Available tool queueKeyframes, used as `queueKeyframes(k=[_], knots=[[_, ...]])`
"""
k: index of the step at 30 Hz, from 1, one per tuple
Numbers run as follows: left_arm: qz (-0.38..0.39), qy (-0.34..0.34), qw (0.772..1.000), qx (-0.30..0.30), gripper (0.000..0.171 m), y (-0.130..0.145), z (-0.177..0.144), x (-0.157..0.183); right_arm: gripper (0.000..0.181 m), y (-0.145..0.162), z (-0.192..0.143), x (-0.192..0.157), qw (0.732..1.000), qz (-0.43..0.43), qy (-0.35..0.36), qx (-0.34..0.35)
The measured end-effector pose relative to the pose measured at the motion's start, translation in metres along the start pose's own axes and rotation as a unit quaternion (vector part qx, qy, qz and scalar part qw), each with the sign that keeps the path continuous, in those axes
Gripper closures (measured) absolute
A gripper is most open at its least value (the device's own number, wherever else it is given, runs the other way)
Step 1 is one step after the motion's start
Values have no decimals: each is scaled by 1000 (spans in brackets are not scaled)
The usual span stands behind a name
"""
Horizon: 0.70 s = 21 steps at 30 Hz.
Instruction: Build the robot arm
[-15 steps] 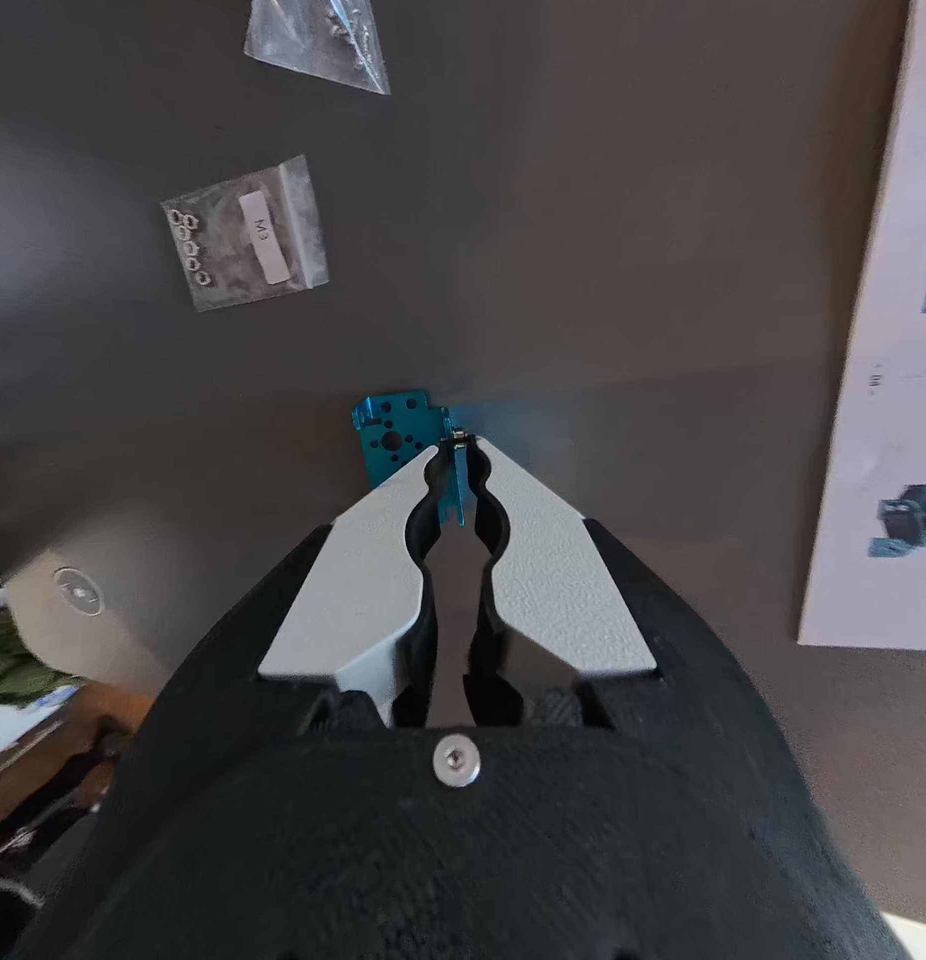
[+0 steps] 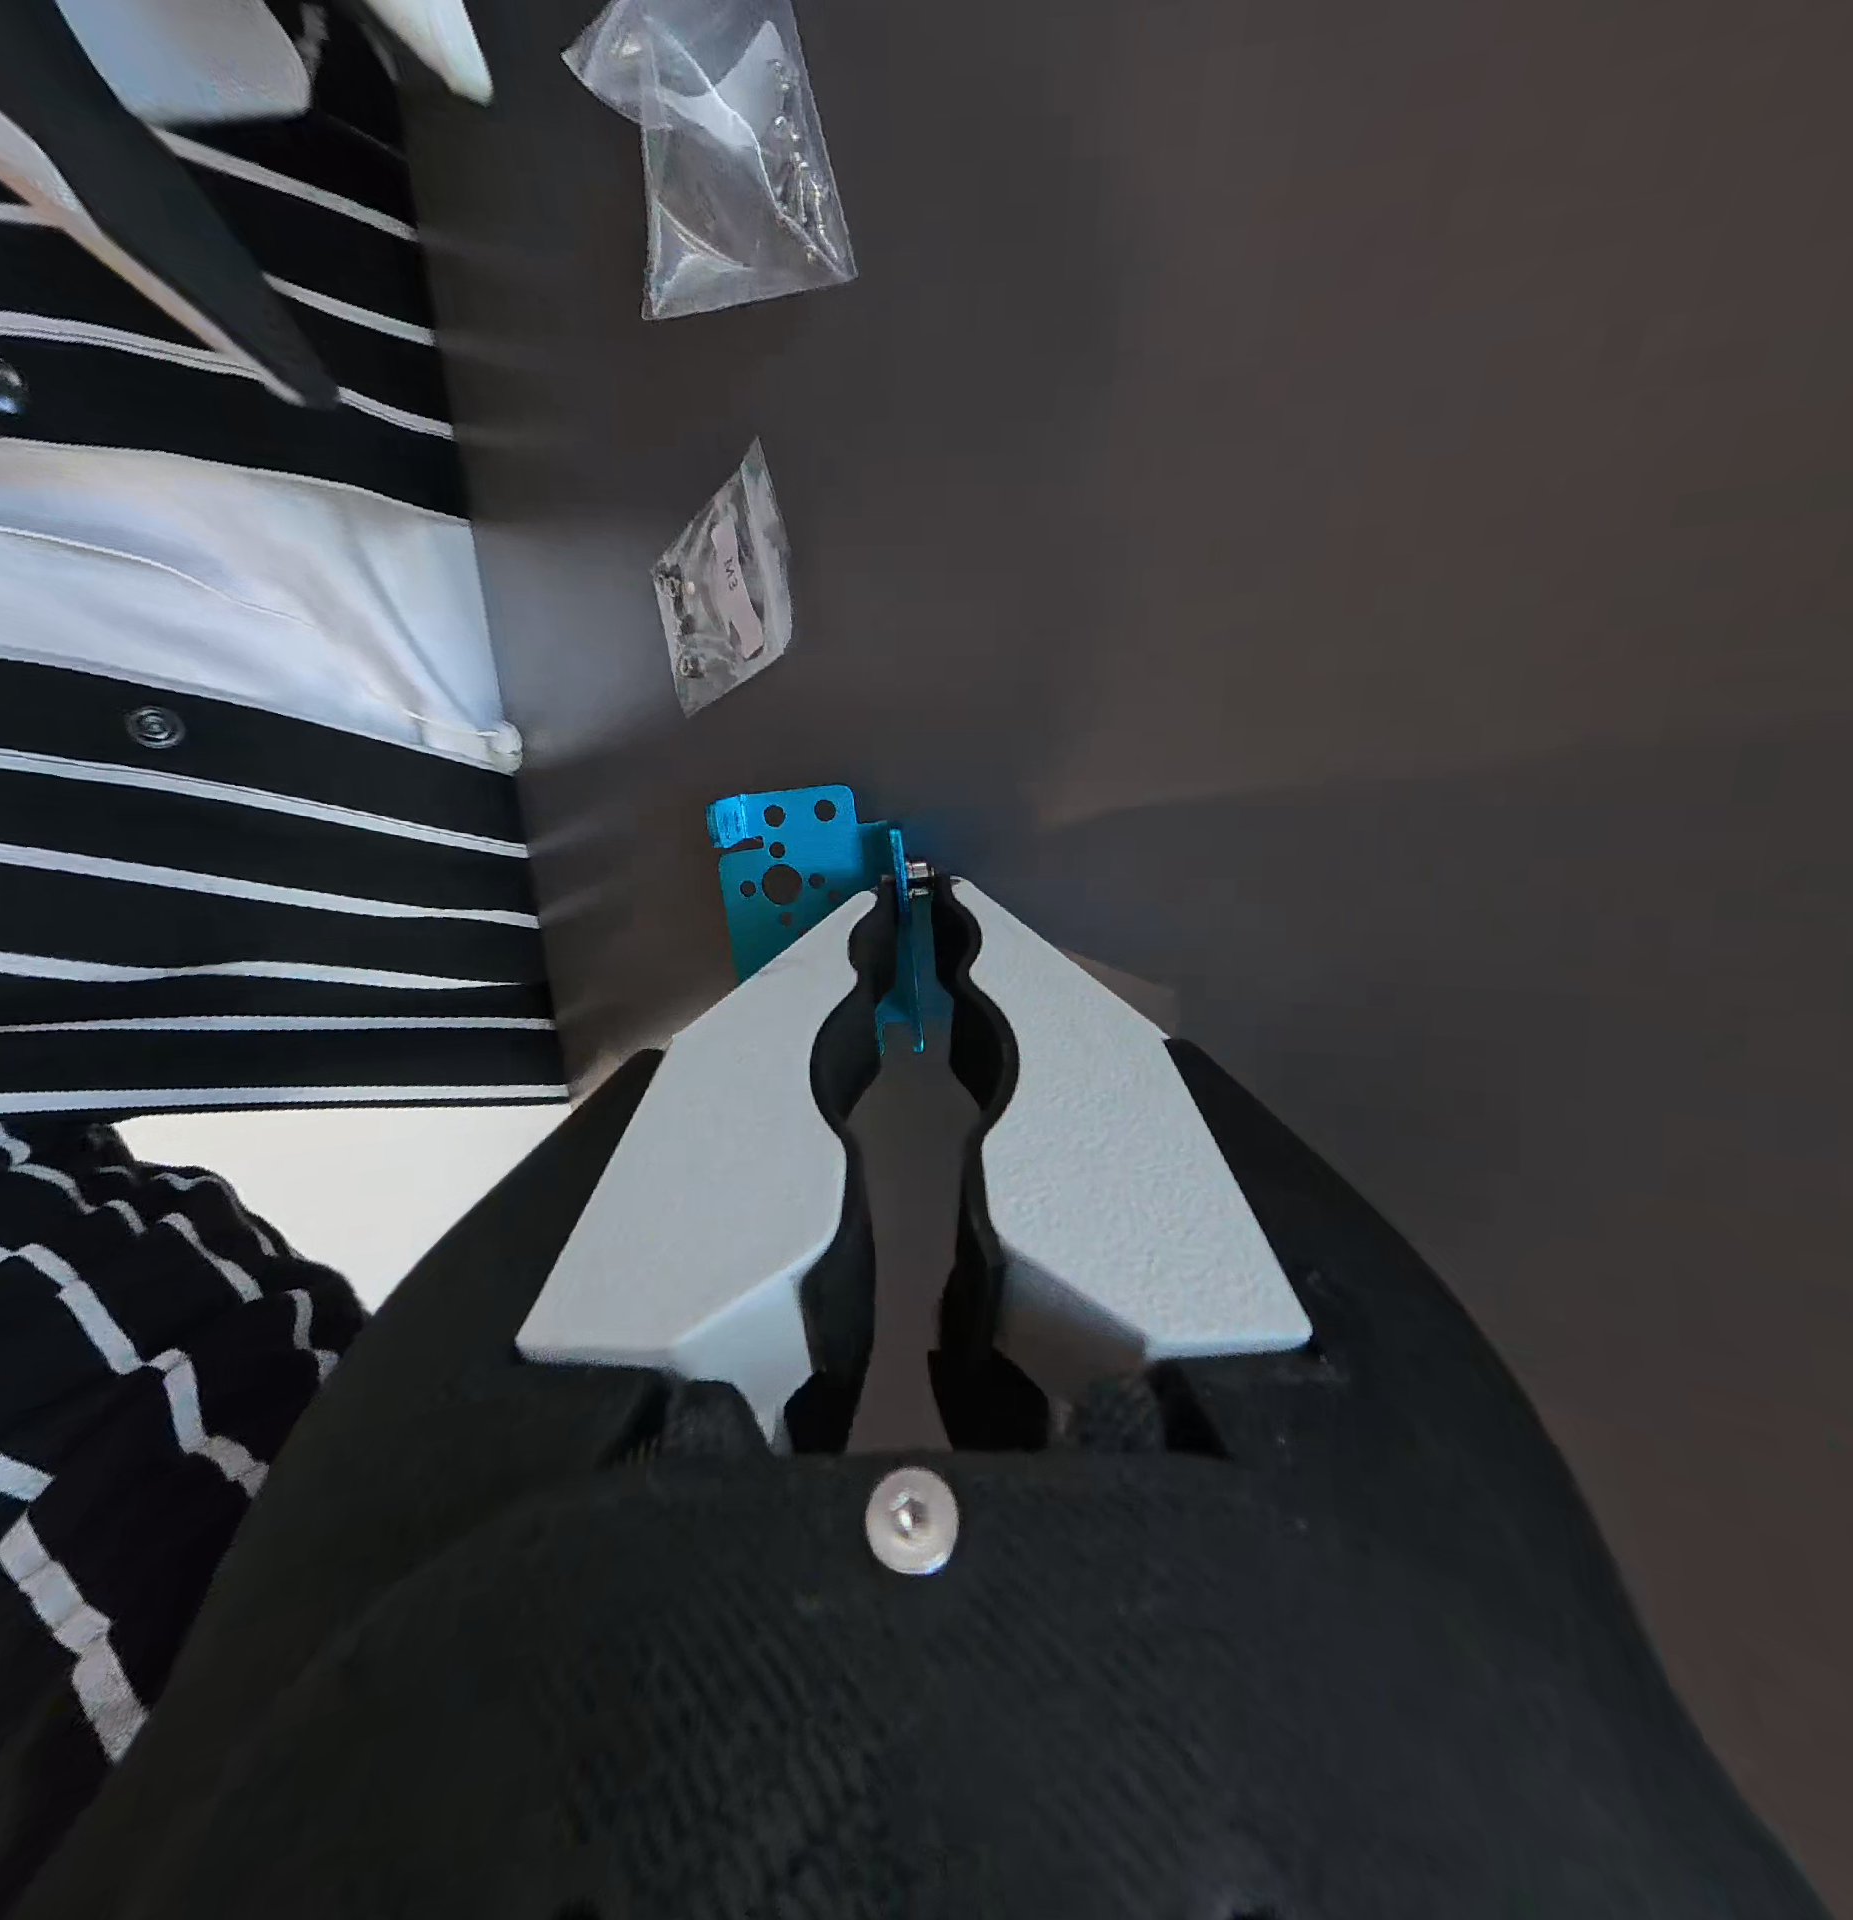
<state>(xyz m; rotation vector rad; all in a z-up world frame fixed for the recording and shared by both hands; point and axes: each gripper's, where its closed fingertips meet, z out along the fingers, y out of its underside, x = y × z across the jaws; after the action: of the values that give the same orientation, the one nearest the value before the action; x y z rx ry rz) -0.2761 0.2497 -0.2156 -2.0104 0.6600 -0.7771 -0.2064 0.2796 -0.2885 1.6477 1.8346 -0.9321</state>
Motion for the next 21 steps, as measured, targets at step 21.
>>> queueKeyframes(k=[21], knots=[[189,12,972,-139,159,41,88,26,175,-1,-1,0,1000,-8,-2,18]])
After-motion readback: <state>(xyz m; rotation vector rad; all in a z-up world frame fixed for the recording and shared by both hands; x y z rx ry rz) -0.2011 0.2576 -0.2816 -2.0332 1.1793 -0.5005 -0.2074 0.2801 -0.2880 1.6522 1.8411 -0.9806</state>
